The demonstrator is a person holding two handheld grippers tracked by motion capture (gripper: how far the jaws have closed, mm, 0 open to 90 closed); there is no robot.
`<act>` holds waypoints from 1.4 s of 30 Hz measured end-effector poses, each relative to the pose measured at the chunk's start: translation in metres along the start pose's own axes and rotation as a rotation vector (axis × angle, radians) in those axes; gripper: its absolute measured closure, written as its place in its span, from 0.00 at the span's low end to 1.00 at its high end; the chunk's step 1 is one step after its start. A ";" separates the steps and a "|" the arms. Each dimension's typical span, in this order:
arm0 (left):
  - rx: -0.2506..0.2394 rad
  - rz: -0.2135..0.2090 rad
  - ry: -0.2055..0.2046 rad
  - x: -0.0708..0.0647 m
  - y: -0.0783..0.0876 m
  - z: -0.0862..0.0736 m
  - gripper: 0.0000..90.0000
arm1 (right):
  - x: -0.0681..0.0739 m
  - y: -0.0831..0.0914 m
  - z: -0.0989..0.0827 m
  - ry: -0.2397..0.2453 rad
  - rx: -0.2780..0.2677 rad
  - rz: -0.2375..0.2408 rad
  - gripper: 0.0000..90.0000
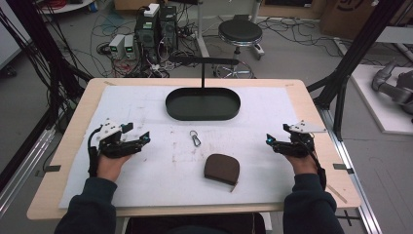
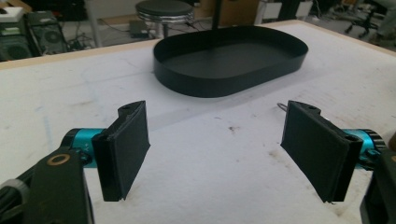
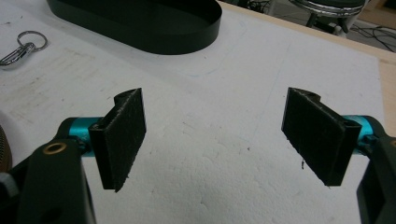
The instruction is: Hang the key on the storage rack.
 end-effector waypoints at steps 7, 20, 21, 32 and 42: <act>0.025 -0.074 -0.035 -0.033 -0.031 0.017 0.31 | 0.003 0.003 0.001 -0.002 -0.009 0.001 0.25; 0.203 -0.186 -0.015 -0.079 -0.091 0.010 0.55 | 0.005 -0.003 0.001 0.010 0.007 0.025 0.26; 0.231 -0.191 -0.009 -0.081 -0.094 0.007 0.55 | 0.005 -0.003 0.001 0.010 0.007 0.025 0.26; 0.332 -0.229 0.081 -0.094 -0.119 -0.013 0.57 | 0.003 -0.003 0.000 0.013 0.012 0.025 0.26; 0.368 -0.212 -0.034 -0.109 -0.124 -0.018 0.59 | 0.004 -0.005 0.000 0.016 0.019 0.026 0.27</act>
Point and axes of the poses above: each handheld gripper's, and its own axes: y roughly backward along the jaws, z roughly out of its top, x roughly to its left, the point moved 7 cm from there along -y, roughly forward along the jaws, and after that the axes turned 12 degrees about z, right-handed, at the moved point
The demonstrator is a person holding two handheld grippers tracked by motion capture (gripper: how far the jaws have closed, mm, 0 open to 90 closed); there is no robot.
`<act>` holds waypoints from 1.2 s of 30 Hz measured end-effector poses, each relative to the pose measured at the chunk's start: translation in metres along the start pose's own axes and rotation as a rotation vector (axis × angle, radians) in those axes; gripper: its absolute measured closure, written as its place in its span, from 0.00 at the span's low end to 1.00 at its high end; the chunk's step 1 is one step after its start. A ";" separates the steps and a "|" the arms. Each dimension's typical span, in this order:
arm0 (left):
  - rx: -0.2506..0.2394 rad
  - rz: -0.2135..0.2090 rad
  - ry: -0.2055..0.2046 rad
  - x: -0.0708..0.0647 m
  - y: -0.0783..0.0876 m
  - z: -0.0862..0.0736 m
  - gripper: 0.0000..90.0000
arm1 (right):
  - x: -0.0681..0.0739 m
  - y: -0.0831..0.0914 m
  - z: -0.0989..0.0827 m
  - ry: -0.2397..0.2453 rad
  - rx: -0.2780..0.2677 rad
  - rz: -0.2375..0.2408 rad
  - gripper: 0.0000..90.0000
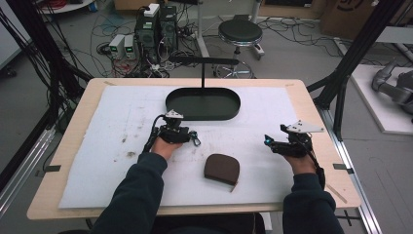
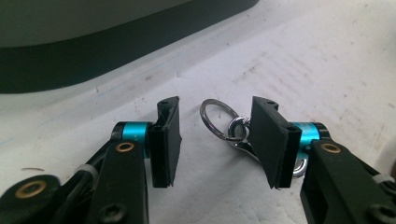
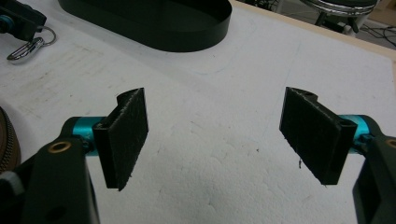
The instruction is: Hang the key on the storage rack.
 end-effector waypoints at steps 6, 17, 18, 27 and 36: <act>0.001 -0.021 -0.039 -0.004 0.002 -0.001 0.63 | 0.000 0.001 -0.001 -0.002 0.002 -0.001 0.27; 0.009 -0.032 -0.076 -0.010 0.002 -0.002 0.90 | -0.002 0.001 -0.001 -0.005 0.002 -0.005 0.27; 0.009 -0.033 -0.077 -0.010 0.002 -0.002 0.90 | -0.002 0.001 -0.001 -0.006 0.003 -0.006 0.27; 0.019 -0.053 -0.071 -0.010 0.006 -0.006 0.90 | -0.002 0.002 -0.002 -0.006 0.004 -0.003 0.27; 0.026 -0.047 -0.082 -0.010 0.010 -0.006 0.83 | -0.002 0.002 -0.002 -0.011 0.006 -0.002 0.28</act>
Point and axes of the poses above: each handheld gripper's, and its own axes: y roughly backward along the jaws, z roughly out of its top, x roughly to its left, the point moved 7 cm from there along -y, roughly forward along the jaws, and after that the axes turned 12 degrees about z, right-handed, at the moved point
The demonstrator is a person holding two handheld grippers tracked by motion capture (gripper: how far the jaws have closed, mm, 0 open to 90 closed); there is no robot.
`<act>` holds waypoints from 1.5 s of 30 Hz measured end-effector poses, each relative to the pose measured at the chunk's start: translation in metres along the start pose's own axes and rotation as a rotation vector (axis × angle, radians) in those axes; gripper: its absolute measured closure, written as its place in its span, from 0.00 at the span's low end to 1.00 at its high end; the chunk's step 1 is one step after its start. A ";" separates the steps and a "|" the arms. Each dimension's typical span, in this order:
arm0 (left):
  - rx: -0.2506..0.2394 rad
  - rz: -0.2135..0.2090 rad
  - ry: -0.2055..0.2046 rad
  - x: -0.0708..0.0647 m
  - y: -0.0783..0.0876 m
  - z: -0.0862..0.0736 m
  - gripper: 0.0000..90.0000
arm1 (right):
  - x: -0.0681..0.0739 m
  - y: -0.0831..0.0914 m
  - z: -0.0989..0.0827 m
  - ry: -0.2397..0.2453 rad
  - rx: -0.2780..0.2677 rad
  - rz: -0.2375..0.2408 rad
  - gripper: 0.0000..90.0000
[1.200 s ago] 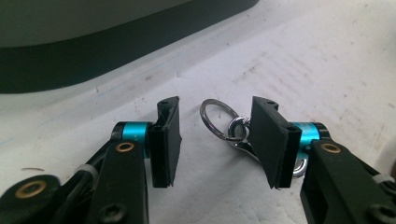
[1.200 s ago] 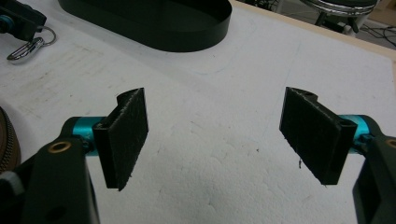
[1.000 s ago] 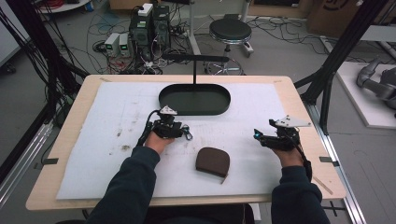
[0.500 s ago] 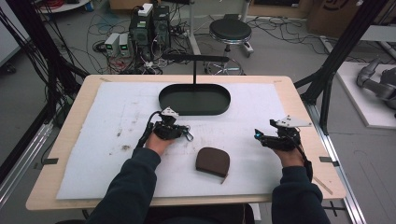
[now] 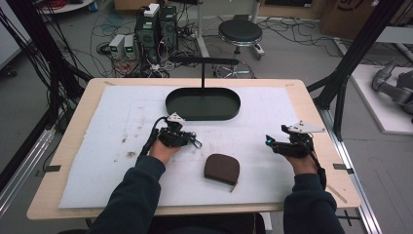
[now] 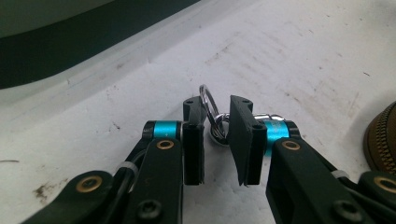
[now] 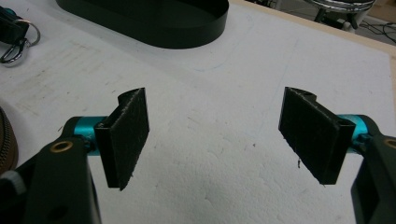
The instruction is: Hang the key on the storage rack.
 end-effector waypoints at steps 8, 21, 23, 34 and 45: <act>0.016 -0.009 -0.027 -0.002 0.005 -0.001 0.90 | 0.000 0.000 0.000 0.001 0.000 0.002 0.28; 0.031 -0.007 -0.048 -0.003 0.008 -0.002 0.95 | 0.000 -0.001 0.000 0.003 0.003 0.005 0.28; 0.035 -0.005 -0.049 -0.004 0.006 -0.003 0.96 | 0.000 -0.001 0.000 0.004 0.002 0.005 0.28; -0.013 -0.005 -0.046 -0.001 0.014 0.003 0.98 | 0.000 0.000 -0.001 0.002 0.002 0.003 0.28; -0.198 0.012 0.006 0.037 0.065 0.034 0.98 | 0.000 0.000 0.000 -0.001 -0.003 0.005 0.28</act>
Point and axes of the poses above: each handheld gripper's, and its own axes: y roughly backward along the jaws, z roughly out of its top, x roughly to its left, the point moved 7 cm from there along -y, roughly forward along the jaws, and after that the axes turned 12 degrees about z, right-handed, at the moved point
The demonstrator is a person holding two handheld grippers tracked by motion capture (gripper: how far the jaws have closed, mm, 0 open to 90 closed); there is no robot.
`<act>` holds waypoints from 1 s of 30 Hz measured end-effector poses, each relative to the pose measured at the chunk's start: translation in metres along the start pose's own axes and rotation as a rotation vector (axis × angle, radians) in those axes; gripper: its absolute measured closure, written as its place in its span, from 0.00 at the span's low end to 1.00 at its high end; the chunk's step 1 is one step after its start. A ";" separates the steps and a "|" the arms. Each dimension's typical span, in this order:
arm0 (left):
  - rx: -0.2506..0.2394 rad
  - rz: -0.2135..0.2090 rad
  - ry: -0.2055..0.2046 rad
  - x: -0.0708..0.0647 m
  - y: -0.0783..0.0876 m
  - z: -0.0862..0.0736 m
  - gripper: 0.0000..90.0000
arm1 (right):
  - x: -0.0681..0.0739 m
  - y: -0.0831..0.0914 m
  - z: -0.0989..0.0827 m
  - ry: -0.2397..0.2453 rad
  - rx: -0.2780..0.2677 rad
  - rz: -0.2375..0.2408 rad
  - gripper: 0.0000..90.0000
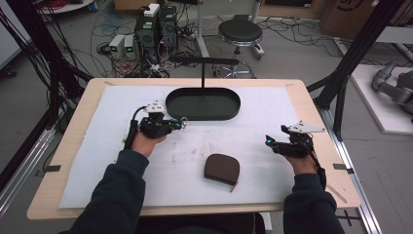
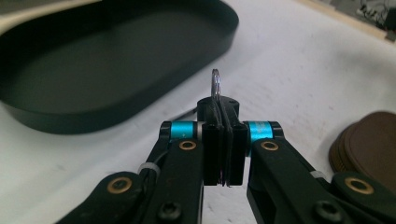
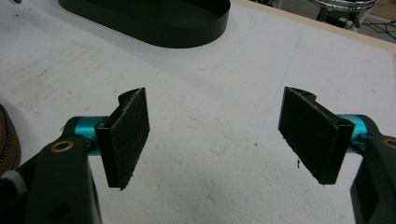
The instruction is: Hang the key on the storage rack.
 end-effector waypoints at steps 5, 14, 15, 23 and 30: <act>-0.045 0.011 0.006 0.021 0.012 0.021 0.98 | 0.000 -0.001 0.000 -0.002 0.000 0.004 0.28; -0.122 0.009 -0.069 0.068 0.010 0.089 0.98 | -0.003 0.001 0.000 -0.016 -0.011 0.007 0.28; -0.122 0.009 -0.069 0.068 0.010 0.089 0.98 | -0.004 0.001 0.000 -0.019 -0.012 0.007 0.28; -0.131 0.013 -0.100 0.088 -0.018 0.123 0.98 | -0.005 0.001 -0.001 -0.026 -0.012 0.007 0.28; -0.117 0.045 -0.078 0.103 -0.032 0.128 0.98 | -0.007 0.002 -0.004 -0.033 -0.013 0.009 0.28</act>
Point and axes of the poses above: each handheld gripper's, and its own axes: y roughly backward along the jaws, z roughly out of its top, x roughly to its left, the point moved 7 cm from there along -y, roughly forward along the jaws, and after that the axes turned 12 degrees about z, right-handed, at the moved point
